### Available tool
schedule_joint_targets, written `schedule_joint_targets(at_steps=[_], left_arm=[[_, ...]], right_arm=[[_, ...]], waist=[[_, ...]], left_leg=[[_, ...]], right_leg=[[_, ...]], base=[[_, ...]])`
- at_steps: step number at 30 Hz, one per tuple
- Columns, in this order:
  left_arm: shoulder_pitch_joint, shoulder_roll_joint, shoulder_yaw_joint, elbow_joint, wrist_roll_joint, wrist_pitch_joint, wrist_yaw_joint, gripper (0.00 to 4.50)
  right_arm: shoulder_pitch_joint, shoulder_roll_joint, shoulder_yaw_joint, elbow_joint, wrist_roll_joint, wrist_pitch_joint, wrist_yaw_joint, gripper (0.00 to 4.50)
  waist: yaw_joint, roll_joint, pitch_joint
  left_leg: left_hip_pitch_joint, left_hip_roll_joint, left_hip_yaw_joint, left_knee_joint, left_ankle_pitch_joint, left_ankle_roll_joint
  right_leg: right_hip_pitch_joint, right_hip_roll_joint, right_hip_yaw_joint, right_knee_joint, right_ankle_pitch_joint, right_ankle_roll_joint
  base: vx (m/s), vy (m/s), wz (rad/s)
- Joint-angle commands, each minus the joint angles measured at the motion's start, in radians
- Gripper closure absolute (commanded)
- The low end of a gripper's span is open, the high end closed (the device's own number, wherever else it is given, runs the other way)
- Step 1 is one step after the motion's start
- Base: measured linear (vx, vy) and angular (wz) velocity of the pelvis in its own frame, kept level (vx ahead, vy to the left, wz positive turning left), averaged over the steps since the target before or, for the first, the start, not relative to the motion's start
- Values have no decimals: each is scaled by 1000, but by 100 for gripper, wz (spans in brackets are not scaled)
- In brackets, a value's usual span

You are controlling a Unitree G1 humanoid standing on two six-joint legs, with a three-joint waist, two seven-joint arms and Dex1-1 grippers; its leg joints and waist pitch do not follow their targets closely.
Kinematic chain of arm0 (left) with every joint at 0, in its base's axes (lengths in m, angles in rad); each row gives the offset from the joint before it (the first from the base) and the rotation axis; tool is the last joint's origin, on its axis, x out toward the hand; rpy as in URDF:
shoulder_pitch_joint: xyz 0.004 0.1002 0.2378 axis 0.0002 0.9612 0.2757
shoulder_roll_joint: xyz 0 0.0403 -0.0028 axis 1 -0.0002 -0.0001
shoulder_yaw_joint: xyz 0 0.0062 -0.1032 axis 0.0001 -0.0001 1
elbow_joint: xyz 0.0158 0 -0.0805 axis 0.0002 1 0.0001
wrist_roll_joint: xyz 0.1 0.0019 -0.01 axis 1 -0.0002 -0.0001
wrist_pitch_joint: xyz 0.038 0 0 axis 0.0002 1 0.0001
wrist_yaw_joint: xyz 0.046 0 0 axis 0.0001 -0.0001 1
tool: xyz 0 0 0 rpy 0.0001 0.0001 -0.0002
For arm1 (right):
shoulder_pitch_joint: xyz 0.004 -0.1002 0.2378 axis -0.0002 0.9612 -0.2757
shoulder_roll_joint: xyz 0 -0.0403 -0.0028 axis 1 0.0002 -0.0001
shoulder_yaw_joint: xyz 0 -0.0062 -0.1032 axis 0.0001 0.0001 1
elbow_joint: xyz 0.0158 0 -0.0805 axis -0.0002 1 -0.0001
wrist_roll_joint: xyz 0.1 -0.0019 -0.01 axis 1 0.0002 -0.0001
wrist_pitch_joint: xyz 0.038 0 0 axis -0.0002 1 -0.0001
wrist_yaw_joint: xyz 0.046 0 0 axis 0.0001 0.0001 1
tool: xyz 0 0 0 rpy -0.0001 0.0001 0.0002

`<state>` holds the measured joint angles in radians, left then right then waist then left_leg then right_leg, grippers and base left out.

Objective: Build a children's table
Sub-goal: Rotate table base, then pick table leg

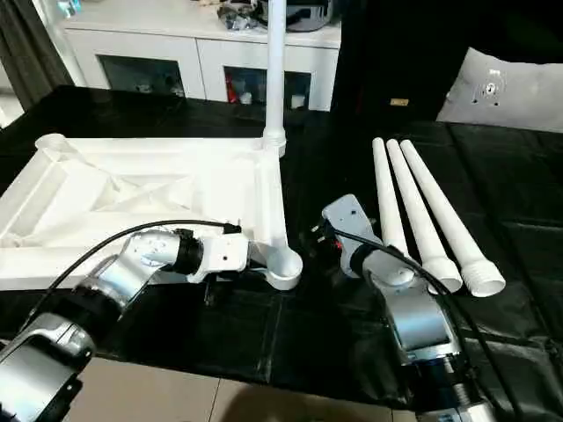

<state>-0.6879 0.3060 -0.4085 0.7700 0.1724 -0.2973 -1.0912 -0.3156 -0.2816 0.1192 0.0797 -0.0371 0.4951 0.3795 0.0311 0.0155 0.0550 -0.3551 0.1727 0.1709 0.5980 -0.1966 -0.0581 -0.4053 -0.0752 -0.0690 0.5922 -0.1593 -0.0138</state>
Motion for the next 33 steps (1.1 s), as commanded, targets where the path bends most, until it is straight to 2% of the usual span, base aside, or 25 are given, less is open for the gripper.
schedule_joint_targets(at_steps=[1,2,4,6,7,8,9,10,12,13,15,16,17,18,19,21,22,23,24,25,27,29,30,32,33], left_arm=[[11,1,20,-41,-45,10,-40,387],[40,11,60,-106,-104,68,-61,382],[58,20,80,-142,-139,105,-70,371],[86,35,102,-204,-168,174,-57,346],[99,45,109,-234,-170,206,-47,346],[119,55,128,-279,-174,254,-21,335],[122,56,131,-284,-175,260,-17,330],[133,56,149,-312,-181,295,0,330],[146,57,167,-345,-188,327,19,322],[158,59,183,-379,-194,362,35,302],[176,60,205,-437,-206,415,57,291],[210,58,239,-548,-244,515,90,284],[210,58,239,-548,-244,515,90,284],[230,56,249,-613,-262,567,110,260],[230,56,249,-613,-262,567,110,251],[253,56,251,-669,-274,606,123,246],[305,62,243,-767,-277,667,137,238],[305,62,243,-767,-277,667,137,228],[322,65,239,-797,-275,686,137,228],[349,72,234,-832,-273,704,135,207],[349,72,234,-832,-273,704,135,203],[397,88,233,-920,-286,770,152,178],[401,90,236,-939,-292,791,163,166],[403,91,239,-951,-296,803,170,161],[405,90,241,-962,-293,814,185,156]], right_arm=[[-18,3,-45,-4,8,24,-28,0],[-29,22,-71,-14,58,24,-6,0],[-36,28,-75,-16,71,26,-3,0],[-64,46,-98,7,60,19,-59,0],[-80,54,-112,22,55,21,-88,0],[-107,58,-128,53,26,17,-152,0],[-110,58,-130,57,22,17,-160,0],[-125,56,-137,77,5,17,-192,0],[-144,54,-147,93,-12,63,-224,0],[-160,51,-157,106,-14,103,-236,0],[-178,44,-172,118,0,143,-227,0],[-207,29,-192,137,19,197,-214,0],[-207,29,-192,137,19,197,-214,0],[-222,23,-205,151,28,220,-217,0],[-222,23,-205,151,28,220,-217,0],[-237,18,-219,170,40,248,-217,0],[-265,11,-241,212,60,307,-218,0],[-265,11,-241,212,60,307,-218,0],[-272,9,-244,223,60,322,-218,0],[-276,4,-244,233,54,345,-221,0],[-276,4,-244,233,54,345,-221,0],[-291,-16,-243,270,51,425,-211,0],[-292,-17,-245,273,59,435,-201,0],[-292,-17,-247,273,65,438,-195,0],[-291,-23,-238,274,62,435,-191,0]], waist=[[-4,0,-65],[-4,4,-66],[-4,7,-67],[-7,1,-67],[-6,-1,-65],[-7,4,-64],[-10,1,-64],[-10,2,-61],[-10,5,-62],[-10,0,-62],[-9,0,-65],[-7,1,-65],[-10,0,-67],[-8,1,-64],[-9,-2,-65],[-10,-2,-63],[-12,-10,-61],[-15,-6,-62],[-18,-10,-60],[-18,-8,-61],[-22,-9,-60],[-26,-8,-61],[-29,-18,-61],[-27,-12,-61],[-28,-12,-60]], left_leg=[[5,47,-17,-76,-261,7],[5,50,-17,-76,-262,4],[3,50,-15,-75,-244,10],[1,50,-14,-76,-229,8],[3,48,-12,-76,-233,8],[7,49,-12,-76,-237,-1],[7,50,-12,-76,-237,-8],[9,44,-10,-75,-250,-8],[12,45,-11,-75,-250,-17],[11,43,-9,-75,-247,-16],[8,47,-12,-75,-231,-15],[8,44,-9,-74,-217,-7],[8,47,-10,-73,-212,-10],[5,46,-8,-73,-198,-1],[3,44,-8,-71,-192,1],[3,42,-8,-70,-203,4],[4,41,-5,-69,-209,6],[0,44,-10,-72,-200,6],[3,41,-5,-69,-209,7],[1,40,-7,-69,-209,6],[1,40,-8,-70,-214,6],[2,41,-9,-70,-215,2],[-1,41,-8,-69,-204,8],[0,39,-7,-67,-202,12],[-1,38,-7,-67,-207,12]], right_leg=[[51,-69,50,-81,-361,-175],[53,-70,51,-79,-336,-187],[53,-69,51,-73,-281,-211],[54,-68,50,-64,-269,-221],[50,-65,50,-70,-285,-215],[47,-66,51,-69,-305,-211],[47,-65,51,-68,-312,-208],[45,-62,50,-75,-348,-195],[43,-61,51,-74,-356,-185],[44,-57,50,-76,-352,-180],[51,-61,52,-65,-317,-186],[48,-60,52,-70,-304,-188],[52,-61,53,-61,-278,-200],[50,-59,52,-67,-270,-205],[53,-60,51,-61,-267,-208],[52,-59,50,-67,-308,-197],[48,-56,50,-72,-337,-182],[52,-59,49,-70,-339,-184],[46,-54,49,-74,-355,-175],[48,-54,48,-73,-363,-172],[46,-53,47,-75,-372,-166],[47,-53,48,-72,-359,-171],[49,-53,47,-72,-348,-175],[46,-53,48,-72,-346,-178],[46,-52,47,-73,-355,-175]], base=[[0,0,0],[0,0,0],[0,0,0],[0,0,0],[0,0,0],[0,0,0],[0,0,0],[0,0,0],[0,0,0],[0,0,0],[0,0,0],[0,0,0],[0,0,0],[0,0,0],[0,0,0],[0,0,0],[0,0,0],[0,0,0],[0,0,0],[0,0,0],[0,0,0],[0,0,0],[0,0,0],[0,0,0],[0,0,0]])
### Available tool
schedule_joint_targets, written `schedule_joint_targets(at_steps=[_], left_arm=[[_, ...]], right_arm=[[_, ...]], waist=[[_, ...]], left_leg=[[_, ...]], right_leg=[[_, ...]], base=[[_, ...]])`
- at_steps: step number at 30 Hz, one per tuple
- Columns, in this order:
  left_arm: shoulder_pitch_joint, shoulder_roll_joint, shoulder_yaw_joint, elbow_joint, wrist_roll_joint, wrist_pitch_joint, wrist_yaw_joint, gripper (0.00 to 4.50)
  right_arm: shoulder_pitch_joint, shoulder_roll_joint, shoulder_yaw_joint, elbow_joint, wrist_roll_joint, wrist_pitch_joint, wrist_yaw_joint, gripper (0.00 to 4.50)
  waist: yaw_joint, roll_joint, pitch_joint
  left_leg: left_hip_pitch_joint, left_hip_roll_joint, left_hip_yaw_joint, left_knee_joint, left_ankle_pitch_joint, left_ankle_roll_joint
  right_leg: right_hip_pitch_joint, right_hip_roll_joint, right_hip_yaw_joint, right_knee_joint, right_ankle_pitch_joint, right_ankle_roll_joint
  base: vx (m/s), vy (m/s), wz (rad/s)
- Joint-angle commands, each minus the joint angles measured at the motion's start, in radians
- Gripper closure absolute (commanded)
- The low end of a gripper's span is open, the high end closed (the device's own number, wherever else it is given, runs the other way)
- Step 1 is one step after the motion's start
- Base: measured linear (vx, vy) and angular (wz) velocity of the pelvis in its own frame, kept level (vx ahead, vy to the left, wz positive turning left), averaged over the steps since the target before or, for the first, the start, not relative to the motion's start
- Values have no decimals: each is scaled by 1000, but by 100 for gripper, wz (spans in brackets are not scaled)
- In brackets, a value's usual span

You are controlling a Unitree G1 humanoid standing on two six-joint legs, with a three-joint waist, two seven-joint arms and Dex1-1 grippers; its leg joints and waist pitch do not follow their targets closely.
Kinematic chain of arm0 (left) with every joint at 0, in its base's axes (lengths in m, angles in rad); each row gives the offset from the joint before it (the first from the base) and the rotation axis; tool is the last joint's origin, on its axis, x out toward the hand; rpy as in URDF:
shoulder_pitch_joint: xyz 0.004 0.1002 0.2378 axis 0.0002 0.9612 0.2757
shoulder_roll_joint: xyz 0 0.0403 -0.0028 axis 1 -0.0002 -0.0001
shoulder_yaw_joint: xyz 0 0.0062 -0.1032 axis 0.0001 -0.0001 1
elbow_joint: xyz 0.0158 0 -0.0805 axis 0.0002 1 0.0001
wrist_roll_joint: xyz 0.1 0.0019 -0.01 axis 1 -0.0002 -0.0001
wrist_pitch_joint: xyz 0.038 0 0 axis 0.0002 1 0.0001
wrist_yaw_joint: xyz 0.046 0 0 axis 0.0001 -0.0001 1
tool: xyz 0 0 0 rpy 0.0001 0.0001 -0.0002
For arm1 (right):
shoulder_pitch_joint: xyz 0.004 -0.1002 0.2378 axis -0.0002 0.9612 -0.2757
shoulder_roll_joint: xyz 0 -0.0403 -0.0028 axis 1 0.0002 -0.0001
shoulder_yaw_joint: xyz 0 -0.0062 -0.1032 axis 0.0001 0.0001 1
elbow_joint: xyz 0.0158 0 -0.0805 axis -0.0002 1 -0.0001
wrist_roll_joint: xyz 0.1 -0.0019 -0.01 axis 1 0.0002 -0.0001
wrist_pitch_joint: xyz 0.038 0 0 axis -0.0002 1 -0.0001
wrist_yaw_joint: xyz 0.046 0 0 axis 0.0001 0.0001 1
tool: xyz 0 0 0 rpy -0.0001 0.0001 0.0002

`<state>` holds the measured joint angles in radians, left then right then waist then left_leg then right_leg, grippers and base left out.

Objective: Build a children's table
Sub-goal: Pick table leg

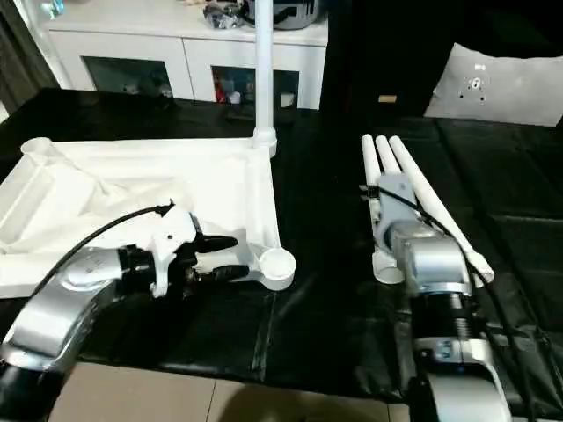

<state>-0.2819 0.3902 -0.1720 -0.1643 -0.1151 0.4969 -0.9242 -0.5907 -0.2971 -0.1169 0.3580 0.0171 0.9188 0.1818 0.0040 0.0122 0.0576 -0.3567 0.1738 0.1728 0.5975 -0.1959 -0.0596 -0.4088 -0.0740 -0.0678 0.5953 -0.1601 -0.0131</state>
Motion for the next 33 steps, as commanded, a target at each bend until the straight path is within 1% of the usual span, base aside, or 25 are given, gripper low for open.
schedule_joint_targets(at_steps=[1,2,5,6,7,8,9,10,12,13,15,16,17,19,20,22,25,27,29,33], left_arm=[[-1,6,4,-28,-5,20,18,146],[5,-4,11,-49,3,52,53,146],[8,-16,16,-58,6,74,77,146],[13,-20,11,-59,15,76,87,146],[13,-20,11,-59,15,76,87,146],[26,-20,-3,-78,21,93,103,146],[26,-20,-3,-78,21,93,103,146],[30,-19,-8,-87,19,102,110,146],[30,-19,-12,-98,13,116,113,146],[30,-19,-12,-98,13,116,113,146],[29,-19,-17,-102,9,124,118,146],[27,-18,-25,-104,8,130,122,146],[27,-17,-25,-105,8,131,123,146],[25,-18,-35,-109,5,138,126,146],[25,-18,-35,-109,5,138,126,146],[25,-16,-44,-122,0,153,128,146],[26,-14,-50,-126,2,155,127,146],[26,-12,-55,-131,0,160,126,146],[25,-10,-62,-143,-7,169,123,146],[18,-11,-76,-151,-14,179,130,146]], right_arm=[[-16,-7,-2,-4,8,11,7,0],[-16,-17,14,1,4,8,14,0],[-16,-23,23,5,3,6,21,0],[-8,-20,30,-8,9,18,32,0],[-8,-20,30,-8,9,18,32,0],[9,-13,53,-49,26,64,61,0],[9,-13,53,-49,26,64,61,0],[16,-8,61,-67,34,82,74,0],[28,1,77,-100,49,109,96,0],[28,1,77,-100,49,109,96,0],[44,7,102,-127,65,127,120,0],[57,9,125,-143,72,134,138,0],[59,9,127,-144,72,134,139,0],[77,11,161,-162,79,132,164,0],[77,11,161,-162,79,132,164,0],[102,2,208,-206,88,139,213,0],[112,-3,226,-226,92,149,229,0],[115,-5,229,-233,93,155,228,0],[118,-18,237,-249,96,149,243,0],[123,-60,256,-295,105,156,287,0]], waist=[[0,-10,-63],[0,-10,-63],[0,-11,-64],[-1,-11,-64],[-1,-14,-64],[-2,-17,-64],[-2,-16,-64],[-2,-15,-64],[-2,-18,-63],[0,-16,-63],[-1,-15,-62],[0,-15,-62],[-1,-17,-62],[-1,-16,-61],[0,-16,-61],[0,-17,-62],[-1,-18,-61],[-1,-18,-61],[1,-16,-62],[3,-19,-62]], left_leg=[[1,37,-9,-66,-205,14],[1,38,-9,-66,-201,14],[0,37,-8,-64,-195,15],[0,36,-8,-64,-192,17],[0,36,-8,-63,-193,20],[-2,36,-8,-63,-189,22],[-3,36,-8,-63,-188,24],[-3,38,-9,-64,-184,25],[-1,37,-8,-63,-190,26],[-1,38,-9,-64,-191,25],[1,39,-10,-65,-201,20],[1,40,-10,-65,-204,19],[1,40,-10,-66,-207,18],[1,39,-11,-66,-217,14],[1,39,-11,-66,-219,13],[-1,39,-12,-66,-217,13],[-4,40,-14,-67,-216,12],[-1,39,-13,-66,-215,10],[-2,40,-14,-66,-211,8],[-2,40,-12,-65,-207,14]], right_leg=[[50,-54,45,-77,-360,-170],[50,-54,45,-77,-361,-169],[51,-53,45,-77,-356,-169],[51,-53,45,-77,-356,-168],[51,-53,44,-77,-362,-166],[52,-53,44,-77,-366,-163],[53,-52,44,-76,-365,-161],[52,-53,44,-77,-367,-157],[49,-52,44,-80,-381,-153],[49,-53,44,-80,-385,-150],[47,-53,44,-81,-391,-148],[46,-52,45,-82,-390,-146],[47,-52,45,-81,-389,-145],[46,-53,45,-83,-402,-141],[46,-53,45,-84,-406,-139],[48,-53,45,-83,-402,-138],[49,-55,45,-83,-415,-132],[46,-54,46,-84,-417,-132],[47,-54,46,-83,-413,-131],[48,-53,47,-82,-393,-134]], base=[[0,0,0],[0,0,0],[0,0,0],[0,0,0],[0,0,0],[0,0,0],[0,0,0],[0,0,0],[0,0,0],[0,0,0],[0,0,0],[0,0,0],[0,0,0],[0,0,0],[0,0,0],[0,0,0],[0,0,0],[0,0,0],[0,0,0],[0,0,0]])
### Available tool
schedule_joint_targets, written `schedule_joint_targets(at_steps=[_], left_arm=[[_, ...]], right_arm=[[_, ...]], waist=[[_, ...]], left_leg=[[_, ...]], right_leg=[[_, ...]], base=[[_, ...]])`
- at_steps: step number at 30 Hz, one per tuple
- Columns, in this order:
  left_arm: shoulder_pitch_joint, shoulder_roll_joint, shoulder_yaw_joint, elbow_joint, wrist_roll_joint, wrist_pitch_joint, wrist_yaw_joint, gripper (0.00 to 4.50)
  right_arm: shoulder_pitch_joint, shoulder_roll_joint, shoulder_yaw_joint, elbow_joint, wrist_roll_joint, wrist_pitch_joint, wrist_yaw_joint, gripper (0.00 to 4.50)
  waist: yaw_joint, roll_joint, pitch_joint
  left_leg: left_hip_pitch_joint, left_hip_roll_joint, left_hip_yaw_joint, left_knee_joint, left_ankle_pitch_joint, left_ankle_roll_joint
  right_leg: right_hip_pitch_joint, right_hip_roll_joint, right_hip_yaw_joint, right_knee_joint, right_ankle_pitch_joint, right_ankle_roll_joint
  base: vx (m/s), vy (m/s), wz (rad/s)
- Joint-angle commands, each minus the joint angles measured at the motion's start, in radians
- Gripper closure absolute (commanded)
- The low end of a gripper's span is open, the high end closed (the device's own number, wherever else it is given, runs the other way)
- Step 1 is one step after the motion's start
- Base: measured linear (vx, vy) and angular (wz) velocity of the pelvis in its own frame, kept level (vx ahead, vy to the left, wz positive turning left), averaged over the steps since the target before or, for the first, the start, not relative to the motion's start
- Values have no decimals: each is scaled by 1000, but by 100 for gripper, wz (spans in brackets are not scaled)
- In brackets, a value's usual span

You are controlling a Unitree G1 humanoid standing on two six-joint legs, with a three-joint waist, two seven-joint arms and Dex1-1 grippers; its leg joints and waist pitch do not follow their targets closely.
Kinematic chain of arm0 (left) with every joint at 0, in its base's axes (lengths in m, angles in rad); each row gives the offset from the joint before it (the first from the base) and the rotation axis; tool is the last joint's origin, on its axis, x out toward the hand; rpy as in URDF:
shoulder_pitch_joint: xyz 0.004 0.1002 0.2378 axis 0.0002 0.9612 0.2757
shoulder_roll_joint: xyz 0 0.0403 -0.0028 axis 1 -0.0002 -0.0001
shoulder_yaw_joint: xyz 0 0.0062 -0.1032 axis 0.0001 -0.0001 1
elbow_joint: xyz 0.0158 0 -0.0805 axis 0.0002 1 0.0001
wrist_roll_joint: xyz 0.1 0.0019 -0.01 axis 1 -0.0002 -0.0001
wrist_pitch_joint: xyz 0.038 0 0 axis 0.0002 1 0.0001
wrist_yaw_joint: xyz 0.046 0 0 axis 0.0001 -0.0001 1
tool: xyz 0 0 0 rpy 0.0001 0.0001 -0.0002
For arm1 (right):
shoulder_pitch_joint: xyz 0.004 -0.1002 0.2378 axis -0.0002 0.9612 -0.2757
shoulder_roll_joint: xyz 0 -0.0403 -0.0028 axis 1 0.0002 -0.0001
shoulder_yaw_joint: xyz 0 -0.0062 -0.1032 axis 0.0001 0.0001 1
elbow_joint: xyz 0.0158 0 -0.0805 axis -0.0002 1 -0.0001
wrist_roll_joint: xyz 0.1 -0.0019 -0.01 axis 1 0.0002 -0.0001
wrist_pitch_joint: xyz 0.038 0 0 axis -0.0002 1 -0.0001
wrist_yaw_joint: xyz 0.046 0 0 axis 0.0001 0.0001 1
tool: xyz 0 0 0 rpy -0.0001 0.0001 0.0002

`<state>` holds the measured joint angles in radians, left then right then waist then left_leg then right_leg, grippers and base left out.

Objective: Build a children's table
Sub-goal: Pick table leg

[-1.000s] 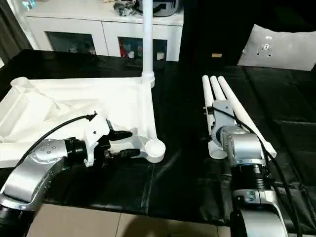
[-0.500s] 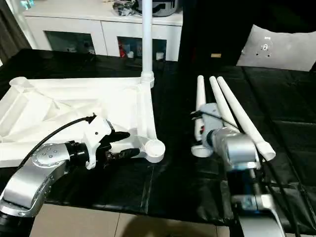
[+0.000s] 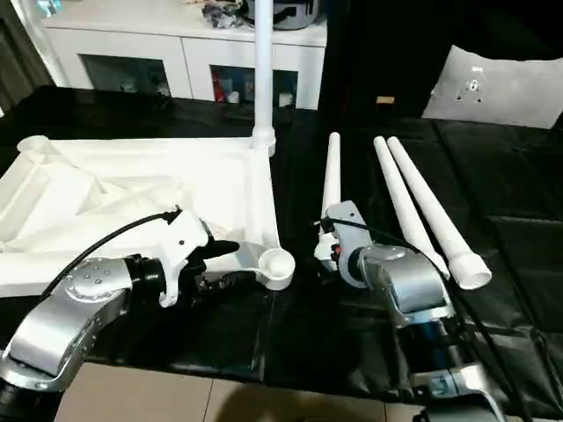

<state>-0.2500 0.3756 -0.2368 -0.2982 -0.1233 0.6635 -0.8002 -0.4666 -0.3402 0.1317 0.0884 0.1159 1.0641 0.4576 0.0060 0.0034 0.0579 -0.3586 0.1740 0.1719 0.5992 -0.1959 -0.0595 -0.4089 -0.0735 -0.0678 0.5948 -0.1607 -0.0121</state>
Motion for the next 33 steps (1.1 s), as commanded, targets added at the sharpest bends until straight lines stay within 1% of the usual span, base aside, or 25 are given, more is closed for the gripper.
schedule_joint_targets(at_steps=[1,3,6,7,8,10,12,14,16,18,20,21,23,24,25,26,27,28,29,30,31,32,33], left_arm=[[-17,3,-13,-16,-6,13,7,146],[-20,2,-15,-13,-5,10,9,146],[-24,-1,-15,-13,-6,12,12,146],[-24,-2,-15,-15,-7,15,14,146],[-23,-1,-15,-17,-8,16,15,146],[-21,1,-15,-21,-10,18,17,146],[-19,4,-16,-27,-15,23,21,146],[-18,6,-15,-30,-18,26,22,146],[-19,11,-16,-30,-18,26,21,146],[-22,14,-18,-26,-17,25,20,146],[-25,13,-19,-23,-17,25,21,146],[-29,15,-21,-22,-18,26,20,146],[-31,15,-22,-22,-19,26,21,146],[-32,18,-24,-21,-21,25,23,146],[-32,18,-24,-21,-21,25,23,146],[-32,21,-24,-22,-23,25,25,146],[-31,22,-25,-23,-24,25,26,146],[-31,22,-25,-23,-24,25,26,146],[-31,22,-27,-24,-25,25,27,146],[-31,19,-29,-22,-25,25,28,146],[-32,18,-31,-21,-24,24,30,146],[-31,18,-32,-21,-23,24,30,146],[-30,17,-33,-21,-22,22,31,146]], right_arm=[[-2,-20,6,-25,2,10,9,0],[-6,-20,-5,-22,0,14,-2,0],[-8,-28,-10,-34,1,32,-11,0],[-7,-30,-13,-42,3,40,-13,0],[-6,-32,-17,-50,5,48,-15,0],[-5,-31,-22,-60,5,54,-20,0],[-15,-12,-61,-59,3,56,-52,0],[-44,18,-108,-21,-4,27,-103,0],[-78,34,-130,38,-15,-12,-142,0],[-113,48,-150,101,-19,-41,-174,0],[-123,52,-155,121,-15,-47,-178,0],[-142,62,-168,166,-11,-71,-191,0],[-158,74,-184,207,-5,-90,-200,0],[-177,85,-195,263,-6,-117,-211,0],[-177,85,-195,263,-6,-117,-211,0],[-194,93,-201,319,-8,-140,-221,0],[-202,95,-199,352,-14,-154,-229,0],[-204,95,-199,359,-15,-157,-230,0],[-209,97,-199,382,-18,-169,-235,0],[-218,104,-214,423,-12,-185,-243,0],[-221,105,-217,440,-11,-192,-243,0],[-222,108,-216,456,-12,-202,-242,0],[-221,112,-215,477,-8,-214,-232,0]], waist=[[1,-11,-62],[1,-10,-62],[0,-13,-62],[-1,-15,-63],[0,-14,-63],[0,-14,-63],[1,-15,-63],[1,-15,-63],[-3,-13,-63],[-2,-12,-63],[-3,-12,-63],[-2,-12,-65],[0,-15,-68],[0,-17,-69],[1,-15,-69],[2,-17,-69],[0,-20,-67],[1,-18,-69],[0,-21,-67],[1,-21,-67],[0,-23,-68],[1,-21,-67],[1,-23,-68]], left_leg=[[-1,40,-11,-67,-203,14],[-3,39,-12,-66,-197,14],[-3,37,-12,-65,-195,15],[-4,38,-12,-65,-193,16],[-2,38,-12,-65,-190,16],[-3,38,-12,-64,-184,16],[-1,38,-12,-64,-185,14],[-2,37,-12,-65,-181,12],[-1,37,-13,-65,-195,5],[3,36,-11,-63,-204,-1],[2,35,-11,-64,-206,-1],[2,36,-11,-63,-200,-1],[1,37,-10,-63,-182,2],[-2,37,-9,-62,-158,6],[-2,37,-9,-62,-155,7],[-2,37,-8,-61,-149,11],[-2,36,-7,-62,-156,11],[-1,37,-8,-60,-158,10],[-2,36,-7,-60,-162,10],[-1,36,-6,-60,-161,10],[-1,37,-7,-60,-161,9],[0,37,-7,-60,-162,9],[-2,38,-7,-60,-159,10]], right_leg=[[49,-54,47,-81,-392,-135],[50,-55,46,-82,-398,-136],[50,-53,46,-82,-404,-134],[50,-54,46,-82,-404,-134],[50,-53,46,-81,-400,-134],[51,-54,46,-80,-395,-132],[48,-55,46,-80,-403,-131],[48,-54,46,-79,-398,-134],[47,-54,43,-80,-413,-136],[44,-54,44,-81,-413,-135],[45,-53,43,-79,-409,-137],[46,-54,44,-78,-394,-138],[48,-55,45,-73,-353,-151],[51,-55,45,-67,-307,-168],[52,-55,45,-65,-300,-175],[53,-54,45,-65,-287,-179],[52,-55,44,-67,-302,-182],[53,-58,44,-66,-310,-183],[52,-57,44,-68,-320,-180],[52,-57,44,-68,-327,-174],[52,-57,44,-67,-326,-174],[52,-56,44,-67,-325,-174],[53,-57,43,-65,-318,-174]], base=[[0,0,0],[0,0,0],[0,0,0],[0,0,0],[0,0,0],[0,0,0],[0,0,0],[0,0,0],[0,0,0],[0,0,0],[0,0,0],[0,0,0],[0,0,0],[0,0,0],[0,0,0],[0,0,0],[0,0,0],[0,0,0],[0,0,0],[0,0,0],[0,0,0],[0,0,0],[0,0,0]])
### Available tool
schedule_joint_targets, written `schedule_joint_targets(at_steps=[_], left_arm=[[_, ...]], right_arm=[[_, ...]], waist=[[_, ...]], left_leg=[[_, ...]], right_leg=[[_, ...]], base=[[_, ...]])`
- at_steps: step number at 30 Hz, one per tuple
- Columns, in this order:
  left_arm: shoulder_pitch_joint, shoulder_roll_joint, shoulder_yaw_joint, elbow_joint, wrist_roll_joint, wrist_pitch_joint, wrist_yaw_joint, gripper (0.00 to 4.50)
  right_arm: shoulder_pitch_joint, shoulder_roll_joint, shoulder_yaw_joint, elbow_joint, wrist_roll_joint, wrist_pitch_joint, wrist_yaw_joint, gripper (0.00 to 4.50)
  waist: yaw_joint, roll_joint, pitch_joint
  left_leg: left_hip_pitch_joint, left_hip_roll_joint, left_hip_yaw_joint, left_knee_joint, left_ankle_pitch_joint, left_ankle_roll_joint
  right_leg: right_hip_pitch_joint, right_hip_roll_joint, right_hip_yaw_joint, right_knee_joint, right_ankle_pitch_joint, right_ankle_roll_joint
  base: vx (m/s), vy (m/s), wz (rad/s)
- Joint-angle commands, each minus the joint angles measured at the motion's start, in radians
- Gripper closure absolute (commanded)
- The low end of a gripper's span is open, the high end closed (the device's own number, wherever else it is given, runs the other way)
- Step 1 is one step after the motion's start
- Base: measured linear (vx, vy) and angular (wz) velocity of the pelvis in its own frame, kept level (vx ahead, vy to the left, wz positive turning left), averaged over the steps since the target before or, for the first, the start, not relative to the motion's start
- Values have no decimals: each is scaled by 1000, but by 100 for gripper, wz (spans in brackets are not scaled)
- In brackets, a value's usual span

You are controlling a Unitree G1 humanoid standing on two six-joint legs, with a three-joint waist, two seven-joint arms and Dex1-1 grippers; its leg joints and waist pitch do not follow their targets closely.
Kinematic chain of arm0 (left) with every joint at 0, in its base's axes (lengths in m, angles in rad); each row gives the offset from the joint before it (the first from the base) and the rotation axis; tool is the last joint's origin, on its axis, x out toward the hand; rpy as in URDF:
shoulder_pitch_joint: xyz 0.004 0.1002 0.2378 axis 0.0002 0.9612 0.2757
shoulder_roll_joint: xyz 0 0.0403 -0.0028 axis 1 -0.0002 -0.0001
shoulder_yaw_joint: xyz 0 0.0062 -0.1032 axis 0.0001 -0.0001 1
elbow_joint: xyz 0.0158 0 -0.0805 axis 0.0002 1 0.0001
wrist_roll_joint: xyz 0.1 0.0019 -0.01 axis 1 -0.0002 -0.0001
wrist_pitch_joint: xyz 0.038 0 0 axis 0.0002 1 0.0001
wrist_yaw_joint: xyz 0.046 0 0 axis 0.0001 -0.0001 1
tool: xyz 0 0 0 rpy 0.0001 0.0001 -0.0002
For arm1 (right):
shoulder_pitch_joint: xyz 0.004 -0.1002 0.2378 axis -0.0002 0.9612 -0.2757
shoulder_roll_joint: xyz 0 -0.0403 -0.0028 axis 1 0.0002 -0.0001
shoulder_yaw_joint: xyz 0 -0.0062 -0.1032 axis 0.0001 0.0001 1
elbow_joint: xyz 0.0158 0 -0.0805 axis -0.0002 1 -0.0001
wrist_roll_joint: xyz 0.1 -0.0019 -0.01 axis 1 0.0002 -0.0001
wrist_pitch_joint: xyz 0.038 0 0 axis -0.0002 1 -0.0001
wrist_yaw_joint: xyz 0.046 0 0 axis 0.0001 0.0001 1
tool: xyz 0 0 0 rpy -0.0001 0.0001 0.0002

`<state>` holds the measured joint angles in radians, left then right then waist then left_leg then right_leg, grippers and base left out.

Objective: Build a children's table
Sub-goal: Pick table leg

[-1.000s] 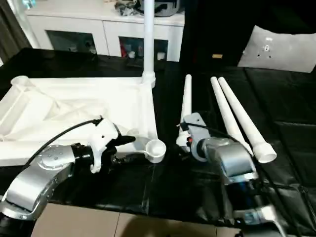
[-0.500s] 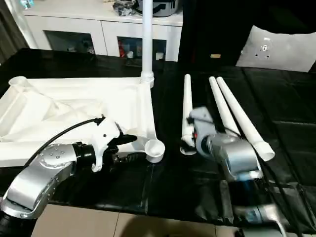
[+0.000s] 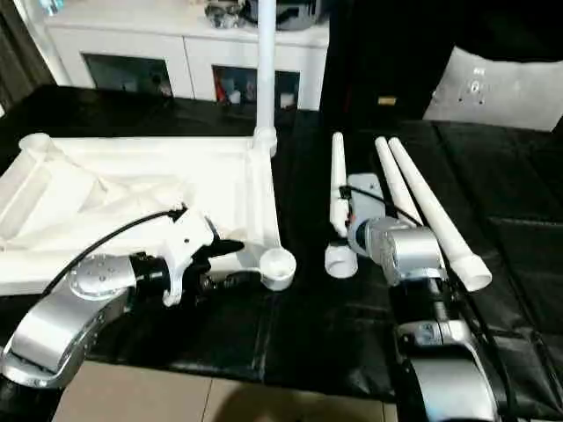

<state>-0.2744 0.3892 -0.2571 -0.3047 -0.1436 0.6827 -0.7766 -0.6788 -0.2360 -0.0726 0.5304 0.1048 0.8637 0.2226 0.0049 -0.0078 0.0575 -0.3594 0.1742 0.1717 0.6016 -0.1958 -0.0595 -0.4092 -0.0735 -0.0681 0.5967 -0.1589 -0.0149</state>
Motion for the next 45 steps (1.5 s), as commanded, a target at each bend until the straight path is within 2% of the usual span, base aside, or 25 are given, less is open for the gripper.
schedule_joint_targets(at_steps=[1,2,4,5,6,8,9,10,11,14,15,16,20,21,28,35,39,40,42,44,45], left_arm=[[-5,4,-13,-15,-2,2,8,146],[-5,4,-16,-15,-1,1,10,146],[-5,5,-17,-17,-2,1,10,146],[-5,6,-16,-18,-4,1,11,141],[-4,5,-15,-19,-5,1,13,138],[-3,6,-14,-20,-7,2,14,138],[-2,8,-14,-22,-8,3,14,138],[1,15,-17,-25,-6,2,11,138],[1,15,-17,-25,-6,2,11,138],[0,18,-19,-27,-9,5,12,138],[-1,18,-19,-27,-10,6,12,138],[-1,19,-19,-26,-10,5,11,138],[-8,20,-22,-16,-9,1,12,138],[-10,20,-24,-16,-10,1,13,138],[-12,24,-28,-19,-17,4,12,138],[-17,20,-33,-7,-17,-3,16,138],[-20,14,-26,-9,-30,-4,19,138],[-19,10,-20,-10,-36,-4,21,138],[-20,8,-17,-9,-39,-4,22,138],[-19,0,-6,-10,-46,-4,28,138],[-18,-4,1,-11,-51,-4,32,138]], right_arm=[[-7,11,-10,41,7,-21,12,0],[-10,14,-10,61,13,-33,25,0],[-11,16,-7,69,19,-34,42,0],[-12,17,-2,76,21,-37,54,19],[-14,17,6,83,23,-41,69,30],[-19,15,25,96,22,-46,93,41],[-23,14,37,107,19,-55,110,63],[-22,10,65,103,17,-51,150,63],[-22,10,65,103,17,-51,150,74],[-6,-10,131,74,-3,-66,221,96],[0,-18,150,64,-10,-71,244,117],[3,-21,159,56,-12,-72,257,123],[28,-45,207,13,-26,-80,311,148],[35,-51,217,1,-29,-80,319,166],[66,-70,235,-39,-43,-58,308,210],[89,-60,202,-82,-30,-33,285,249],[103,-45,157,-112,-17,-13,245,263],[108,-37,128,-122,-10,7,214,264],[111,-33,115,-127,-9,11,197,267],[119,-16,57,-148,12,28,155,268],[123,3,8,-161,37,18,130,269]], waist=[[1,-11,-67],[1,-16,-67],[-1,-16,-67],[-1,-16,-66],[-2,-22,-67],[-3,-20,-67],[-3,-22,-66],[-2,-22,-66],[-2,-22,-66],[-1,-22,-67],[-1,-23,-67],[0,-20,-66],[0,-22,-67],[0,-21,-67],[-3,-18,-64],[-15,-20,-64],[-21,-21,-65],[-21,-22,-65],[-21,-22,-66],[-21,-20,-64],[-20,-19,-66]], left_leg=[[0,38,-7,-63,-162,10],[-1,39,-7,-64,-168,10],[0,39,-8,-64,-181,7],[0,39,-8,-65,-183,6],[1,39,-8,-64,-186,7],[2,40,-8,-64,-190,5],[1,39,-8,-64,-195,5],[2,40,-9,-64,-202,5],[1,41,-9,-65,-203,5],[1,42,-10,-65,-200,4],[0,42,-10,-65,-198,4],[1,43,-10,-65,-202,3],[1,43,-11,-65,-208,2],[1,44,-11,-66,-209,2],[2,41,-14,-67,-250,-12],[1,40,-17,-67,-273,-11],[1,40,-16,-66,-263,-7],[0,40,-15,-66,-258,-6],[2,40,-15,-66,-253,-6],[3,40,-15,-67,-259,-8],[4,40,-15,-68,-264,-13]], right_leg=[[52,-56,44,-68,-319,-169],[52,-57,44,-67,-326,-168],[53,-57,43,-69,-341,-163],[52,-56,43,-69,-341,-162],[51,-57,43,-69,-347,-160],[50,-57,43,-69,-349,-163],[49,-56,44,-71,-351,-163],[50,-56,43,-70,-356,-164],[50,-56,43,-70,-355,-164],[50,-56,44,-68,-339,-168],[51,-56,44,-68,-331,-172],[50,-56,45,-68,-332,-173],[52,-56,45,-69,-331,-173],[52,-56,45,-69,-330,-174],[50,-54,43,-76,-387,-155],[47,-54,41,-83,-442,-134],[47,-53,41,-82,-427,-137],[47,-53,42,-82,-420,-137],[46,-53,42,-81,-411,-143],[45,-52,42,-81,-411,-145],[45,-52,42,-81,-406,-140]], base=[[0,0,0],[0,0,0],[0,0,0],[0,0,0],[0,0,0],[0,0,0],[0,0,0],[0,0,0],[0,0,0],[0,0,0],[0,0,0],[0,0,0],[0,0,0],[0,0,0],[0,0,0],[0,0,0],[0,0,0],[0,0,0],[0,0,0],[0,0,0],[0,0,0]])
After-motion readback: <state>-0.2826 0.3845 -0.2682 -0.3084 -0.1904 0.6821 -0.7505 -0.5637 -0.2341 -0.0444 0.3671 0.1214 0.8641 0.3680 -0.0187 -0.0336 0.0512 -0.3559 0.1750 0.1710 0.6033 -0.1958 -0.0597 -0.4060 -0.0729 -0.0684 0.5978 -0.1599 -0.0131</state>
